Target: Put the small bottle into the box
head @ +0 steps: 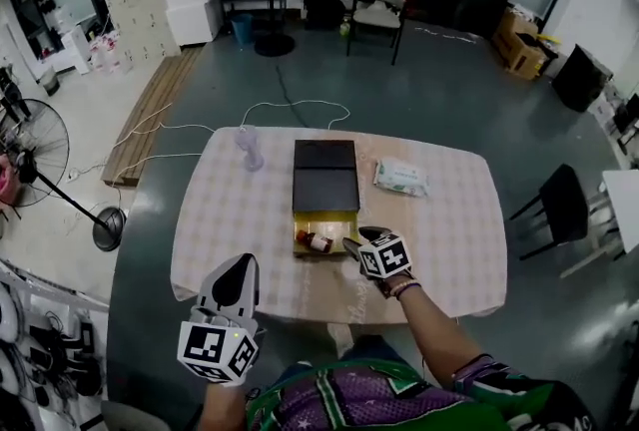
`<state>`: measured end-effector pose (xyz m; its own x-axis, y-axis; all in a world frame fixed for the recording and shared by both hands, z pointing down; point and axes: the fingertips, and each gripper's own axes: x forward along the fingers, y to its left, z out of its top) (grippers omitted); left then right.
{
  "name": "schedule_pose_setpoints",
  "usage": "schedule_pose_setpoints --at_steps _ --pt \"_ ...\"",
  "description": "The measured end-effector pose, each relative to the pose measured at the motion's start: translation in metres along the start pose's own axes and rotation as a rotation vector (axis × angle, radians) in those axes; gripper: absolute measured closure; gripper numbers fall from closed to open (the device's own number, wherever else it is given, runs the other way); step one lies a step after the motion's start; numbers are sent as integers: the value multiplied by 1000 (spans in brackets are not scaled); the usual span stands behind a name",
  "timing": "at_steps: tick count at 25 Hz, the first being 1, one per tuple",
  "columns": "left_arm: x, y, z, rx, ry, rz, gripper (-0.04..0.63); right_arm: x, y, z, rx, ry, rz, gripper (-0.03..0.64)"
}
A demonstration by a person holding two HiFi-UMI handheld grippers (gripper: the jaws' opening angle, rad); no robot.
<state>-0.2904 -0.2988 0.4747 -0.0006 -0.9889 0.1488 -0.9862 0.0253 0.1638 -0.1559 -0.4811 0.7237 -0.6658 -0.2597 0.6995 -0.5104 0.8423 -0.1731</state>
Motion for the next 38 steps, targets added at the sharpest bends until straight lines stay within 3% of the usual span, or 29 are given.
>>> schedule_pose_setpoints --at_steps 7,18,24,31,38 --pt "-15 -19 6 43 -2 -113 571 -85 14 7 47 -143 -113 403" --pt "-60 -39 5 53 -5 -221 571 -205 70 -13 124 -321 -189 408" --pt "-79 -54 13 80 -30 -291 569 -275 99 -12 127 -469 -255 405" --pt "-93 -62 40 129 -56 -322 569 -349 111 7 134 -590 -266 414" --pt "-110 -68 79 158 -132 -303 563 -401 134 49 34 -719 -272 424"
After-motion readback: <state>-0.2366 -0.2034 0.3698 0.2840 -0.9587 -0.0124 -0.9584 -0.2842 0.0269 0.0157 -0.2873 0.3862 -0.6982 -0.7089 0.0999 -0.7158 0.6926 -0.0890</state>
